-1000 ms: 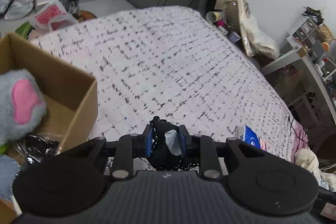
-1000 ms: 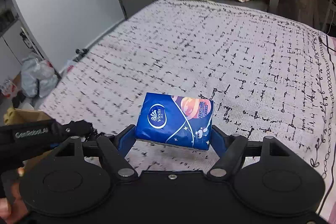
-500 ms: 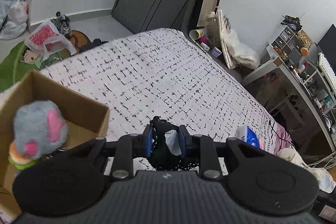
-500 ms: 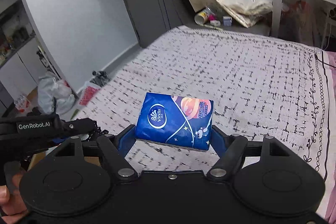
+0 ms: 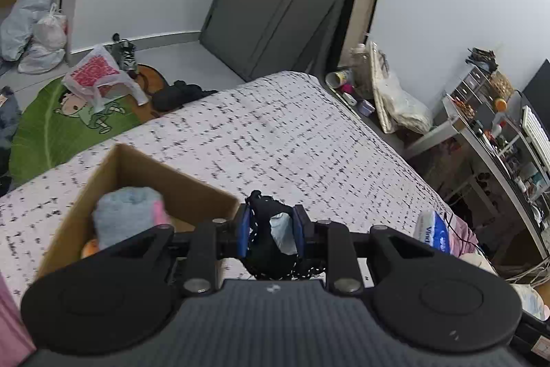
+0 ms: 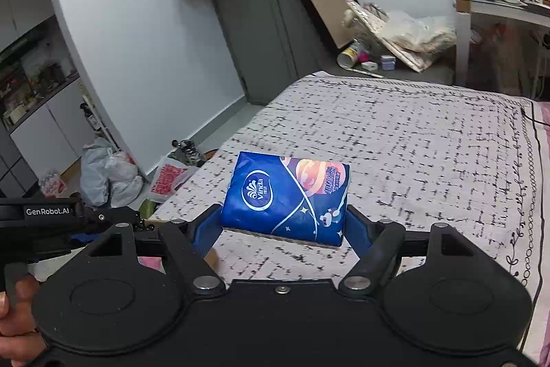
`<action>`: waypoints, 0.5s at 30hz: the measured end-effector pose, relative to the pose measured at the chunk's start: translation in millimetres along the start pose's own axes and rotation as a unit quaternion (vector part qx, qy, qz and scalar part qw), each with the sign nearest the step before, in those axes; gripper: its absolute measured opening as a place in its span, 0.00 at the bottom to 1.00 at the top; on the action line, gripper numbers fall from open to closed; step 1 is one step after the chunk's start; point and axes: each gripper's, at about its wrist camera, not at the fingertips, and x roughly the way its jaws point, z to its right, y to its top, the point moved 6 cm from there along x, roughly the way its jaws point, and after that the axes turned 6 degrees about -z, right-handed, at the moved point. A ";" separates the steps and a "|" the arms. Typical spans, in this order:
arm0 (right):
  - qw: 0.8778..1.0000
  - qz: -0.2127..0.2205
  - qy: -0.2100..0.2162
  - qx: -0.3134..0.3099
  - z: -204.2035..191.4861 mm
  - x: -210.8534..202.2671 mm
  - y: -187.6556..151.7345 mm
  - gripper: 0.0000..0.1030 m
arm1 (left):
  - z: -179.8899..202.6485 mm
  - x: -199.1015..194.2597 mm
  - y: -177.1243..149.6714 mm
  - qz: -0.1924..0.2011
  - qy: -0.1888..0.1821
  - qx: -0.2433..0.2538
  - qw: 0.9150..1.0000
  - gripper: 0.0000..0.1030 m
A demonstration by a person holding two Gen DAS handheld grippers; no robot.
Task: Organize soft objects
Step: 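Lift the black item and tissue pack and carry both over the box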
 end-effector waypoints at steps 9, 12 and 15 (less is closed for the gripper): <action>0.999 -0.004 0.030 -0.039 -41.4 2.8 -4.6 0.70 | -42.7 -15.9 5.0 0.001 0.026 -0.022 0.999 0.24; 0.998 -0.009 0.039 -0.051 -54.3 8.2 -7.9 0.70 | -54.4 -16.0 6.4 -0.002 0.030 -0.029 0.999 0.24; 0.997 -0.021 0.049 -0.058 -66.7 16.4 -13.3 0.70 | -64.8 -14.9 7.2 -0.005 0.031 -0.038 0.999 0.24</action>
